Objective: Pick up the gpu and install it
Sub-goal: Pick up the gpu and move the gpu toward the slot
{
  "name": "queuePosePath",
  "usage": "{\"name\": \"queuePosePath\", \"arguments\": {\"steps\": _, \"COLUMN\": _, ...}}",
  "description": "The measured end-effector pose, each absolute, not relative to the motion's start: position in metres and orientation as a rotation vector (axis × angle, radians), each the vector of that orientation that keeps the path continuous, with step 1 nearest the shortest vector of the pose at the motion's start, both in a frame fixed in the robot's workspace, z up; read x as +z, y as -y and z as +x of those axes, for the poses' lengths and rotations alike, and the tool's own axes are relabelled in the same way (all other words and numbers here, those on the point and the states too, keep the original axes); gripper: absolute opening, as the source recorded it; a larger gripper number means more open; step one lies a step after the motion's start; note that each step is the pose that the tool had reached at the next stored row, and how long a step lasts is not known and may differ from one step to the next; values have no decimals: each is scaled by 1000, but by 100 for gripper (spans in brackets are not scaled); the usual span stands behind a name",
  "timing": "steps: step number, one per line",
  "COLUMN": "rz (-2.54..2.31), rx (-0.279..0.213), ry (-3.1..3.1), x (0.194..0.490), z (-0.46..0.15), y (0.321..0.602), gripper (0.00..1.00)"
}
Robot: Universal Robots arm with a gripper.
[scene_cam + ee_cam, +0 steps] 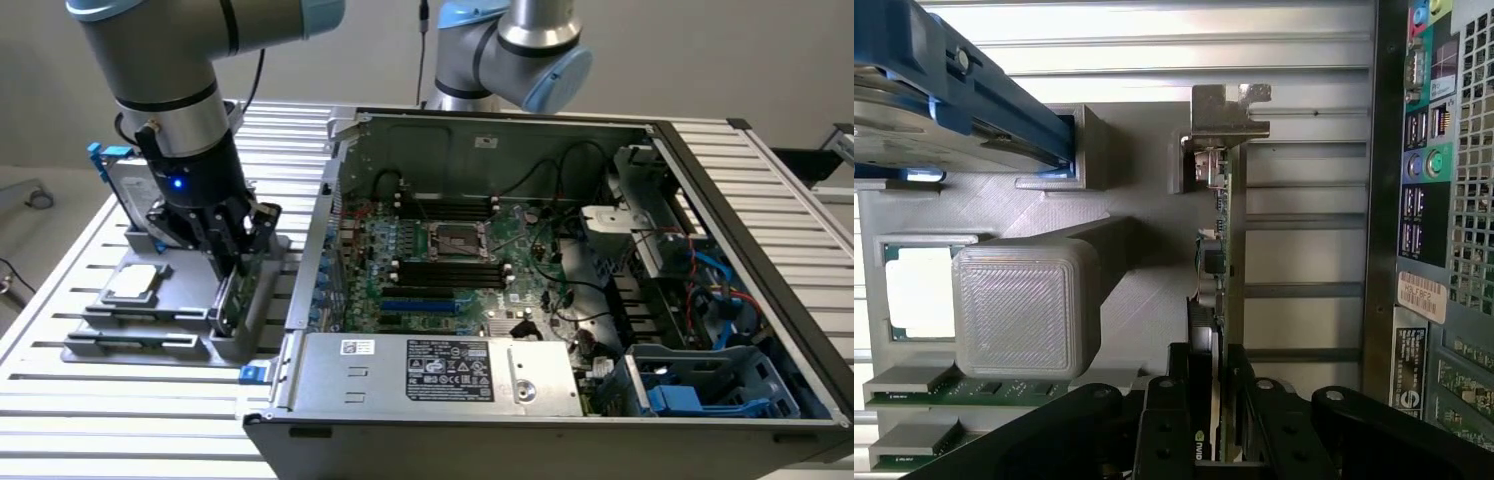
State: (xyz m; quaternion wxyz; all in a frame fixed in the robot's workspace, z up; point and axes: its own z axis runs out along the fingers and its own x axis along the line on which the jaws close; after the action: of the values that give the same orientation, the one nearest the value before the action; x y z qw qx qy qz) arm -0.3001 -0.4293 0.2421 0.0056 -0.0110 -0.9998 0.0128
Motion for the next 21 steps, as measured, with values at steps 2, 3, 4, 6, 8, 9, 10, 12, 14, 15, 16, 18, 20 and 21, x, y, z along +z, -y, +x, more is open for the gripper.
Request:
{"name": "queuePosePath", "arguments": {"steps": 2, "rz": -34, "rx": 40, "ry": 3130, "x": 242, "z": -300, "y": 429, "gripper": 26}}
{"name": "queuePosePath", "arguments": {"steps": 3, "rz": -34, "rx": 40, "ry": 3130, "x": 242, "z": -300, "y": 429, "gripper": 26}}
{"name": "queuePosePath", "arguments": {"steps": 4, "rz": -34, "rx": 40, "ry": 3130, "x": 242, "z": -300, "y": 429, "gripper": 26}}
{"name": "queuePosePath", "arguments": {"steps": 6, "rz": -35, "rx": 40, "ry": 3130, "x": 242, "z": -300, "y": 429, "gripper": 26}}
{"name": "queuePosePath", "arguments": {"steps": 8, "rz": -34, "rx": 40, "ry": 3130, "x": 242, "z": -300, "y": 429, "gripper": 26}}
{"name": "queuePosePath", "arguments": {"steps": 9, "rz": -34, "rx": 40, "ry": 3130, "x": 242, "z": -300, "y": 429, "gripper": 26}}
{"name": "queuePosePath", "arguments": {"steps": 10, "rz": -35, "rx": 40, "ry": 3130, "x": 242, "z": -300, "y": 429, "gripper": 26}}
{"name": "queuePosePath", "arguments": {"steps": 12, "rz": -35, "rx": 40, "ry": 3130, "x": 242, "z": -300, "y": 429, "gripper": 26}}
{"name": "queuePosePath", "arguments": {"steps": 14, "rz": -35, "rx": 40, "ry": 3131, "x": 243, "z": -300, "y": 429, "gripper": 26}}
{"name": "queuePosePath", "arguments": {"steps": 15, "rz": -34, "rx": 40, "ry": 3131, "x": 244, "z": -300, "y": 429, "gripper": 26}}
{"name": "queuePosePath", "arguments": {"steps": 16, "rz": -35, "rx": 40, "ry": 3131, "x": 245, "z": -300, "y": 429, "gripper": 26}}
{"name": "queuePosePath", "arguments": {"steps": 18, "rz": -35, "rx": 39, "ry": 3132, "x": 246, "z": -300, "y": 429, "gripper": 26}}
{"name": "queuePosePath", "arguments": {"steps": 20, "rz": -35, "rx": 39, "ry": 3133, "x": 248, "z": -300, "y": 429, "gripper": 26}}
{"name": "queuePosePath", "arguments": {"steps": 21, "rz": -35, "rx": 39, "ry": 3134, "x": 249, "z": -300, "y": 429, "gripper": 26}}
